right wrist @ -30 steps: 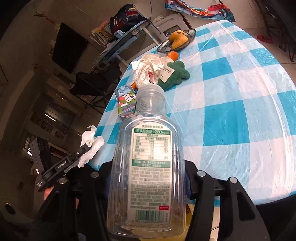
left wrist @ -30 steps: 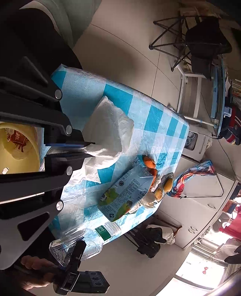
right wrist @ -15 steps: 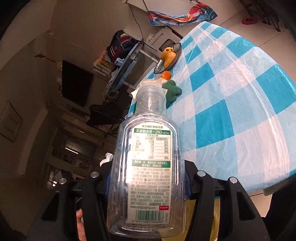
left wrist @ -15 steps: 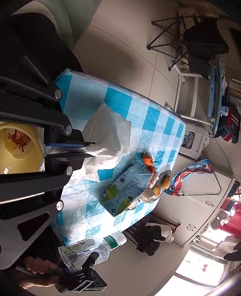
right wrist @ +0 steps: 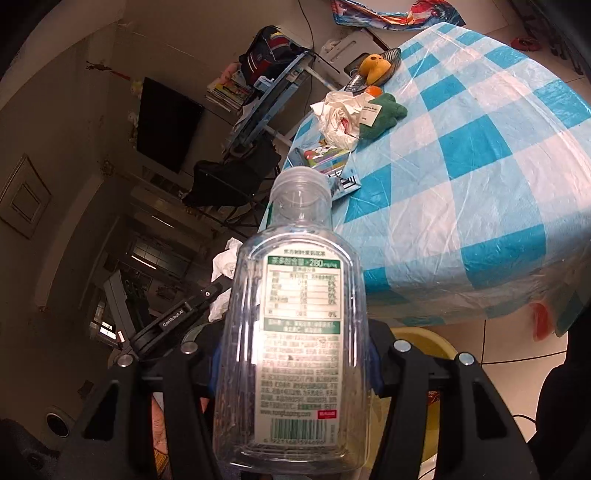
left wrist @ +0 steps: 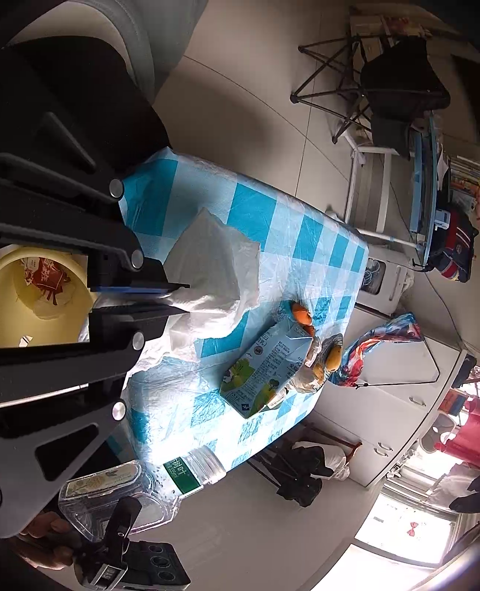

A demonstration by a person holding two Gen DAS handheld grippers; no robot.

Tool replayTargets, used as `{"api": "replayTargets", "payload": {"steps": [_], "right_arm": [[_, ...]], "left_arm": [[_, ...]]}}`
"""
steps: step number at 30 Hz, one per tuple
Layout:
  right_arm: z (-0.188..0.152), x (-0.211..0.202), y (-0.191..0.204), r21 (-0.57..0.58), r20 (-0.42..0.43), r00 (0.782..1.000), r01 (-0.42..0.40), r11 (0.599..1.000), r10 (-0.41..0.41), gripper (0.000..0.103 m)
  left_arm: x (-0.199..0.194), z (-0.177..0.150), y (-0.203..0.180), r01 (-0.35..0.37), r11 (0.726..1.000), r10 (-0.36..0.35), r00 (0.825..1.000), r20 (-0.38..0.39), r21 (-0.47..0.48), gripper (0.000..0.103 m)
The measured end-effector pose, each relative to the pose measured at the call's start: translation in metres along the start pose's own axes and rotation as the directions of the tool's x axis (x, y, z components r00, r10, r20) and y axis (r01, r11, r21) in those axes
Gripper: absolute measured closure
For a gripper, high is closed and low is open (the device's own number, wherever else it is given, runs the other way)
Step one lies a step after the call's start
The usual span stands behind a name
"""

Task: Collect trash
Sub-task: 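Lift the tissue with the left gripper while the right gripper lifts the bottle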

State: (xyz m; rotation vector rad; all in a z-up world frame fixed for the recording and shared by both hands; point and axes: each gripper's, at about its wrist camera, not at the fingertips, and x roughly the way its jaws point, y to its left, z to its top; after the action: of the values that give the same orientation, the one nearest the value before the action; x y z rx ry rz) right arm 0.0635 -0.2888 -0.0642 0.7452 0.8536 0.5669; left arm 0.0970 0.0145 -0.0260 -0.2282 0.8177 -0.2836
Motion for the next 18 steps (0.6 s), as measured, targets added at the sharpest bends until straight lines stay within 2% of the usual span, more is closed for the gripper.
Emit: {"api": "replayTargets", "payload": {"steps": [10,18], "right_arm": [[-0.031,0.025,0.029,-0.115,-0.106,0.991,0.07,0.991,-0.082,0.047],[-0.036,0.052,0.03,-0.186,-0.178,0.961,0.179,0.966,-0.212,0.045]], "left_arm": [[-0.027,-0.02,-0.003,0.011,1.0,-0.011,1.0,0.014,0.004,0.097],[-0.041,-0.027,-0.004,0.034,0.999,-0.034,0.999,0.022,0.009,0.097]]}}
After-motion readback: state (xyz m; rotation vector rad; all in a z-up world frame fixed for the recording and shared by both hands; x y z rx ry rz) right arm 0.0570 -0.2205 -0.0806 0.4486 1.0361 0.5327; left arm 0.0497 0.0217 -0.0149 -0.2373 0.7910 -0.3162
